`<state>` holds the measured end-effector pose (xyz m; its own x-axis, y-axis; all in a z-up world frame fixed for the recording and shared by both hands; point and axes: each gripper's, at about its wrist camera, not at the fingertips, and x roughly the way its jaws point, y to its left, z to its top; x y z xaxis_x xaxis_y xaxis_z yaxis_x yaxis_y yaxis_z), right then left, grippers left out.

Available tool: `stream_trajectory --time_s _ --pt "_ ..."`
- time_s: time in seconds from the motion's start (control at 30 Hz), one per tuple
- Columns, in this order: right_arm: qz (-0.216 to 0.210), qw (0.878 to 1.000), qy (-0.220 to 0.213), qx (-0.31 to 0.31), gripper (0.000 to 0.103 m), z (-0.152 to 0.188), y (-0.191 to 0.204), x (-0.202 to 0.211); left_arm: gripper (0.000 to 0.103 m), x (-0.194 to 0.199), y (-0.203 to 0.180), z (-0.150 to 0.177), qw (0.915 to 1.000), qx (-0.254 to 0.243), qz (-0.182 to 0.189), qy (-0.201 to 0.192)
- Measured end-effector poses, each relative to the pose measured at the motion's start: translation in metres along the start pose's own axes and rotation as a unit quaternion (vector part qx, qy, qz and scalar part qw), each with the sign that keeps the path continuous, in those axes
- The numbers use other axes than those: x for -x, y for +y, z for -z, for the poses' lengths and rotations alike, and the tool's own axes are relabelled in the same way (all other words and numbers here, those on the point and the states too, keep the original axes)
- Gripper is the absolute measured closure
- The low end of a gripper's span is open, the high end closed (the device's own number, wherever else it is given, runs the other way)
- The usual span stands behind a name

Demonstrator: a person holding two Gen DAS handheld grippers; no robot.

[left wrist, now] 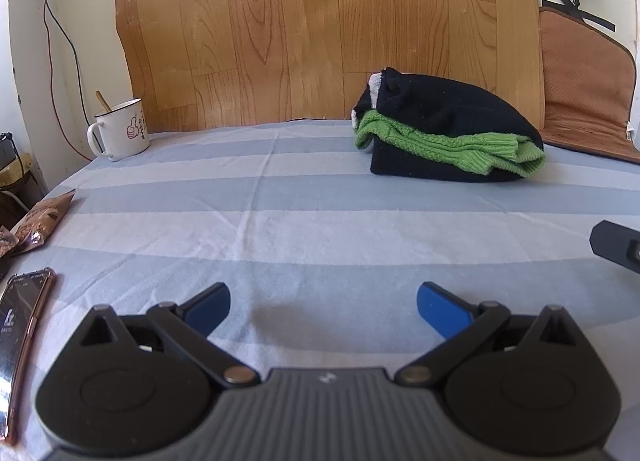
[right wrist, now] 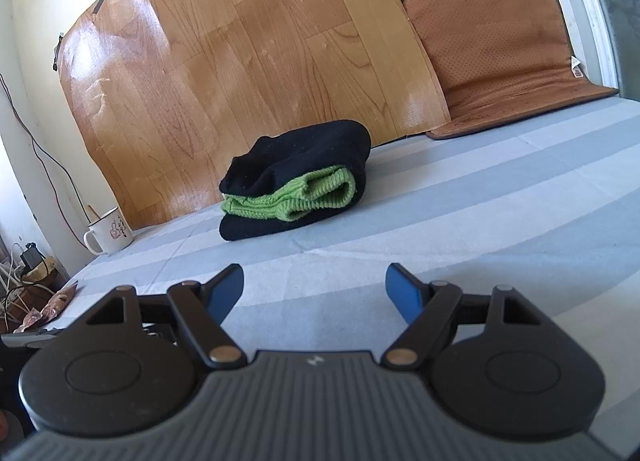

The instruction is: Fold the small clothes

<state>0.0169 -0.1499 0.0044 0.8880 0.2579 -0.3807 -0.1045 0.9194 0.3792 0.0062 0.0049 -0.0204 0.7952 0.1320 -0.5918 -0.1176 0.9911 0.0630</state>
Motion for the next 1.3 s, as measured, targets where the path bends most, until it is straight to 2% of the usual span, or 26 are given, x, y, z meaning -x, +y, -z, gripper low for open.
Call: stream_trajectory --time_s 1.3 --pt "-0.004 1.0 0.004 0.002 0.023 0.0006 0.0017 0.0 0.0 -0.0011 -0.0019 0.0005 1.0 -0.008 0.006 0.001"
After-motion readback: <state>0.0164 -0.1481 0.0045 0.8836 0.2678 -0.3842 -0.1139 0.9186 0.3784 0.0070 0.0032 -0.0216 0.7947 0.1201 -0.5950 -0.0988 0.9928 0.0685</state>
